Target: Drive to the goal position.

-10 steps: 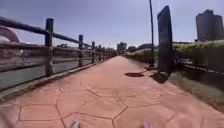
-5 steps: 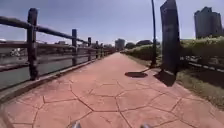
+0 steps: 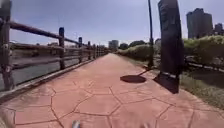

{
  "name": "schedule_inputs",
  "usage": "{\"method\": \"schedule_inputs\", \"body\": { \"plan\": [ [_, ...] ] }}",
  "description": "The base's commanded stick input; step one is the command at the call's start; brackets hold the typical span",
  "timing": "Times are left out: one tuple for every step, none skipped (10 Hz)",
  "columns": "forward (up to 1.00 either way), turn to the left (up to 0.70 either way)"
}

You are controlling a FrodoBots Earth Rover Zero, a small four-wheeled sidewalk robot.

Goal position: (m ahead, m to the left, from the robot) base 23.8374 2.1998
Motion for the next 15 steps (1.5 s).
{"method": "schedule_inputs", "body": {
  "plan": [
    [0.85, 0.00],
    [0.85, 0.00],
    [0.85, 0.00],
    [0.85, 0.00],
    [0.85, 0.00],
    [0.85, 0.00],
    [0.85, 0.00],
    [0.85, 0.00],
    [0.85, 0.00],
    [0.85, 0.00],
    [0.85, 0.00],
    [0.85, 0.00],
    [0.85, 0.00],
    [0.85, 0.00],
    [0.85, 0.00]
  ]
}}
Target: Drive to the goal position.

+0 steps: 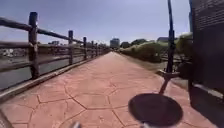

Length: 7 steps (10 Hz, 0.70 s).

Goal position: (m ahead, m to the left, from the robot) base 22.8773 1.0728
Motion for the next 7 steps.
{"method": "schedule_inputs", "body": {
  "plan": [
    [0.85, 0.00],
    [0.85, 0.00],
    [0.85, 0.00],
    [0.85, 0.00],
    [0.85, 0.00],
    [0.85, 0.00],
    [0.85, -0.10]
  ]
}}
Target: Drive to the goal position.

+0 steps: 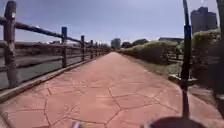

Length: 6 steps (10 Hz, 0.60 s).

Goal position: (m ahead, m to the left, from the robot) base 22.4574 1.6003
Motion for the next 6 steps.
{"method": "schedule_inputs", "body": {
  "plan": [
    [0.85, -0.30],
    [0.85, -0.34],
    [0.85, -0.34],
    [0.85, -0.23],
    [0.85, 0.00],
    [0.85, 0.00]
  ]
}}
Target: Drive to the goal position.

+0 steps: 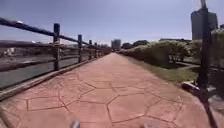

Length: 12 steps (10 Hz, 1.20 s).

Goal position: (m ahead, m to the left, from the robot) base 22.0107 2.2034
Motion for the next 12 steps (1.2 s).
{"method": "schedule_inputs", "body": {
  "plan": [
    [0.85, 0.00],
    [0.85, 0.00],
    [0.85, 0.00],
    [0.85, 0.00],
    [0.85, 0.00],
    [0.85, 0.00],
    [0.85, 0.00],
    [0.85, 0.00],
    [0.85, 0.00],
    [0.85, 0.00],
    [0.85, 0.00],
    [0.85, 0.00]
  ]
}}
